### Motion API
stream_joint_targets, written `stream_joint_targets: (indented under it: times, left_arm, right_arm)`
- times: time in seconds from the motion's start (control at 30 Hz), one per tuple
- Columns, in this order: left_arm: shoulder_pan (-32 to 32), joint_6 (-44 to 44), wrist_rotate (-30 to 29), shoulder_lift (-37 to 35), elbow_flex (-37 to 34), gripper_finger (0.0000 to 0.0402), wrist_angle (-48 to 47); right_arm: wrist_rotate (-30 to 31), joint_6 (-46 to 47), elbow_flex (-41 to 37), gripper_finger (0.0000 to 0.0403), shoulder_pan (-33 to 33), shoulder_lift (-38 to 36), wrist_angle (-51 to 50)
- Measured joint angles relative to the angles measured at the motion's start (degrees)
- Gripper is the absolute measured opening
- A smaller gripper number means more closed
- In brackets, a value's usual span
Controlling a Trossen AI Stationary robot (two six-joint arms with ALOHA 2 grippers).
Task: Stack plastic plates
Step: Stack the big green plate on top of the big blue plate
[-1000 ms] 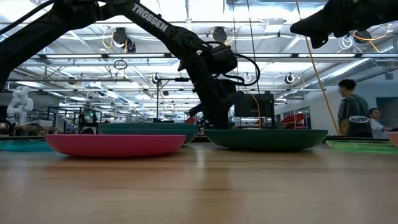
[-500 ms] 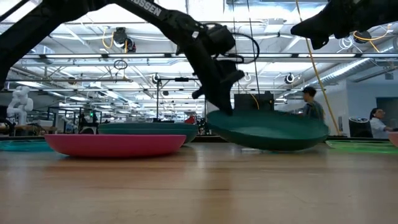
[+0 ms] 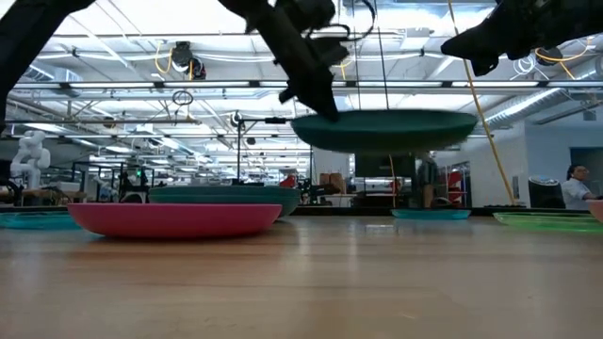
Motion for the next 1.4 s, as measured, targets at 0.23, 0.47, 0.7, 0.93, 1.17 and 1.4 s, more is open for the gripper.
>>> stream_joint_targets:
  times: [0.23, 0.47, 0.7, 0.93, 1.17, 1.4]
  left_arm:
    - [0.7, 1.9, -6.6, -6.7, 0.0, 0.0010, -10.0]
    - [3.1, 1.0, -13.0, -10.1, 0.0, 0.0010, -20.4]
    - [8.0, 0.7, -14.1, -10.2, 0.0, 0.0010, -25.6]
    - [11.7, 1.2, -14.1, -10.2, 0.0, 0.0010, -31.4]
    - [14.1, 0.8, -14.1, -10.2, 0.0, 0.0010, -34.3]
    - [14.3, 1.0, -14.0, -10.2, 0.0, 0.0010, -35.0]
  right_arm:
    - [0.0, 0.2, 0.0, 0.0029, 0.0, 0.0, -0.1]
    - [0.0, 1.5, 0.0, 0.0029, 0.0, 0.0, -1.7]
    - [0.0, 2.7, 0.0, 0.0029, 0.0, 0.0, -1.6]
    - [0.0, 2.9, 0.0, 0.0029, 0.0, 0.0, -2.4]
    - [0.0, 3.5, 0.0, 0.0029, 0.0, 0.0, -2.6]
    - [0.0, 4.3, 0.0, 0.0029, 0.0, 0.0, -3.5]
